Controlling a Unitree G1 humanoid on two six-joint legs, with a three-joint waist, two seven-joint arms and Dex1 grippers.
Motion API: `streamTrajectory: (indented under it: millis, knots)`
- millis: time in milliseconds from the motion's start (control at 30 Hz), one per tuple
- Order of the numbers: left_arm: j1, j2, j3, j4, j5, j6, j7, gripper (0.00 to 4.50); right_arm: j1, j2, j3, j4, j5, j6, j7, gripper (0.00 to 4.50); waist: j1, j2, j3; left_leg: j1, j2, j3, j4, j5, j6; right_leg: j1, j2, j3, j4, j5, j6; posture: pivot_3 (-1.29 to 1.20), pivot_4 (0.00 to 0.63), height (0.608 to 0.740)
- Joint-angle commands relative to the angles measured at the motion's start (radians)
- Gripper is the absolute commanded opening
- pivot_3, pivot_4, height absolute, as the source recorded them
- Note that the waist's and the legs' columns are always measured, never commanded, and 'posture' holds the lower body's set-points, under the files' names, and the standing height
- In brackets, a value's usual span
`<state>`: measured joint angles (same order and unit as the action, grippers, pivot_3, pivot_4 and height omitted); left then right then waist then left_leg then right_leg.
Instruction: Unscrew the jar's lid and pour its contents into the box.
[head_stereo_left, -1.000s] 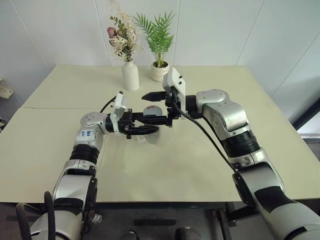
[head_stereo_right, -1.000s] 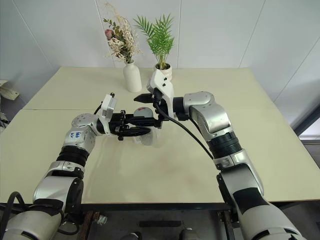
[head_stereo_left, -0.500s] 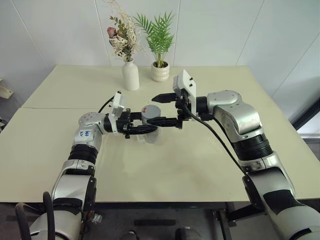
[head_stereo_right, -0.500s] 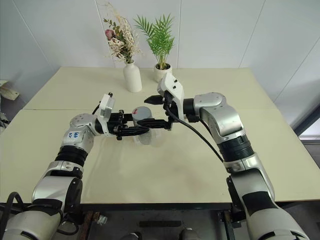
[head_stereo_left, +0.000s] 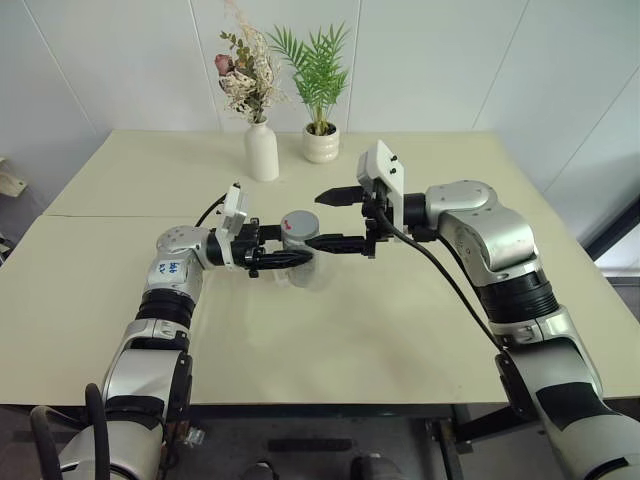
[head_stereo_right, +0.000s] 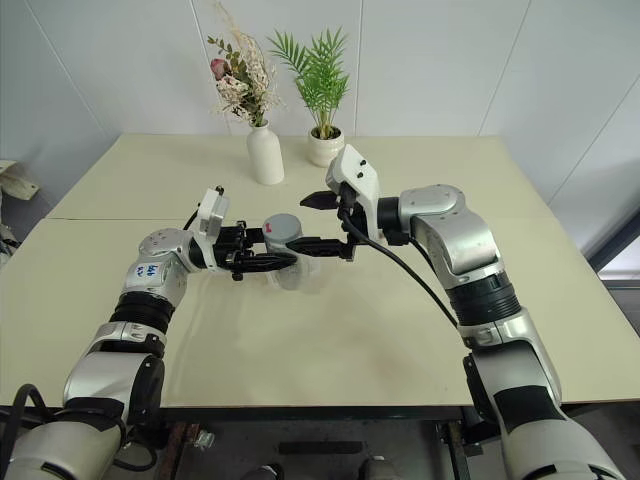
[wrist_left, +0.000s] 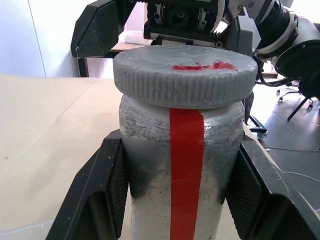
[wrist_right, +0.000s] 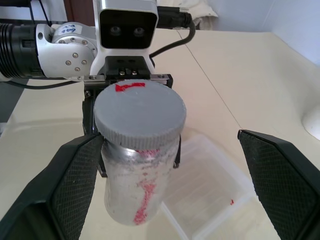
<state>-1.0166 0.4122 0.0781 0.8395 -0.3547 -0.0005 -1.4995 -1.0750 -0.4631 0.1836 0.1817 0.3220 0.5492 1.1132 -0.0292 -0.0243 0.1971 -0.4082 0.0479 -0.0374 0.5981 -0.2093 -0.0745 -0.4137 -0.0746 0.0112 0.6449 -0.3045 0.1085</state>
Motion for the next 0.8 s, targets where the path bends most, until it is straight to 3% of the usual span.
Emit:
streamTrajectory:
  millis: [33,433,800]
  knots:
    - [-0.036,0.011,0.016,-0.011,-0.010,-0.013,-0.013,2.25,0.006,-0.025,-0.038,-0.050,0.012,0.010,-0.008,4.50,0.000,0.000,0.000,0.000,0.000,0.000,0.000,0.000,0.000,0.000,0.000,0.000,0.000,0.000,0.000,0.00,0.150,0.740]
    - [-0.049,0.010,0.016,0.008,-0.006,-0.020,-0.013,2.25,0.045,-0.084,-0.055,-0.200,0.062,0.098,-0.011,4.50,0.001,0.000,0.000,0.000,0.000,0.000,0.000,0.000,0.000,0.000,0.000,0.000,0.000,0.000,0.000,0.00,0.150,0.740]
    - [-0.057,0.004,0.014,0.020,-0.008,-0.031,-0.018,2.25,-0.006,-0.037,-0.065,-0.227,0.084,0.129,-0.083,4.50,-0.001,0.000,0.000,0.000,0.000,0.000,0.000,0.000,0.000,0.000,0.000,0.000,0.000,0.000,0.000,0.00,0.150,0.740]
